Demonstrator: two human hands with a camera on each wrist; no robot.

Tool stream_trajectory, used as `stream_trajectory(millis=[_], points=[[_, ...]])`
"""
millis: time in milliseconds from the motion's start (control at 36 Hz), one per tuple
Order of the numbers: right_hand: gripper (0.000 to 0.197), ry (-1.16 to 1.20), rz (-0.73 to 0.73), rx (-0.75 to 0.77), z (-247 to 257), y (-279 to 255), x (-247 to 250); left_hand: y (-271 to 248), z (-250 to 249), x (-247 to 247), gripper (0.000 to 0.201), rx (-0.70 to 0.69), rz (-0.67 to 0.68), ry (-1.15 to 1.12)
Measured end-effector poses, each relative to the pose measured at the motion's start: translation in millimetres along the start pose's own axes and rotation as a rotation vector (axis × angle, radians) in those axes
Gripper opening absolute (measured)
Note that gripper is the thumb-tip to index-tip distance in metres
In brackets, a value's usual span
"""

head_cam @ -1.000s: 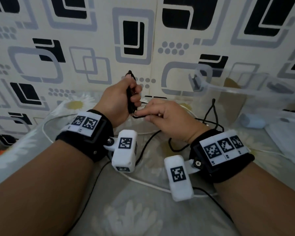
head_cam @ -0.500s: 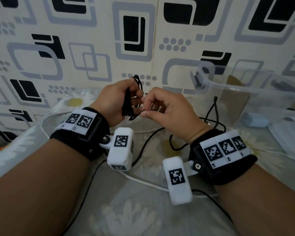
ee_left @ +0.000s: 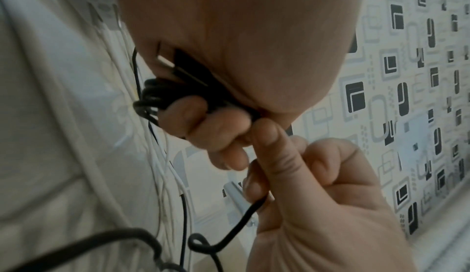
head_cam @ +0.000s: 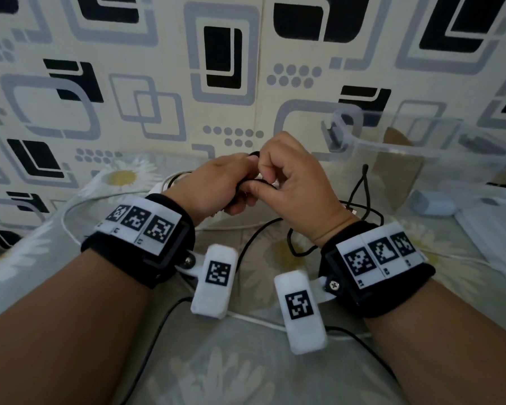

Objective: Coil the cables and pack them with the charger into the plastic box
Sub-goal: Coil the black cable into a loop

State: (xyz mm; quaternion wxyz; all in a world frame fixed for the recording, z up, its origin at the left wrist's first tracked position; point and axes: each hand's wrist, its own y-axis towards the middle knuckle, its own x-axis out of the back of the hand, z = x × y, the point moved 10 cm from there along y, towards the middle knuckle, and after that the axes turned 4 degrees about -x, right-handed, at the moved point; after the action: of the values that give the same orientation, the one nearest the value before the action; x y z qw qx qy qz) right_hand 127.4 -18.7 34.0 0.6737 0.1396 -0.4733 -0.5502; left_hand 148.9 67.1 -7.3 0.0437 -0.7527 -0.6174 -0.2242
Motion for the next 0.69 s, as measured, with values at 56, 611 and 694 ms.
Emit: stream_trajectory(millis=[56,611,694], points=[[0.036,-0.03,-0.015,-0.008,-1,0,1,0,0,-4,0.034,-0.004,0.049,-0.006],[0.027,0.273,-0.137,-0.476,-53,-3,26,16,10,26,0.028,-0.149,-0.039,0.287],[0.032,0.306,-0.055,-0.577,-63,-7,16,16,9,42,0.026,-0.17,-0.175,0.277]])
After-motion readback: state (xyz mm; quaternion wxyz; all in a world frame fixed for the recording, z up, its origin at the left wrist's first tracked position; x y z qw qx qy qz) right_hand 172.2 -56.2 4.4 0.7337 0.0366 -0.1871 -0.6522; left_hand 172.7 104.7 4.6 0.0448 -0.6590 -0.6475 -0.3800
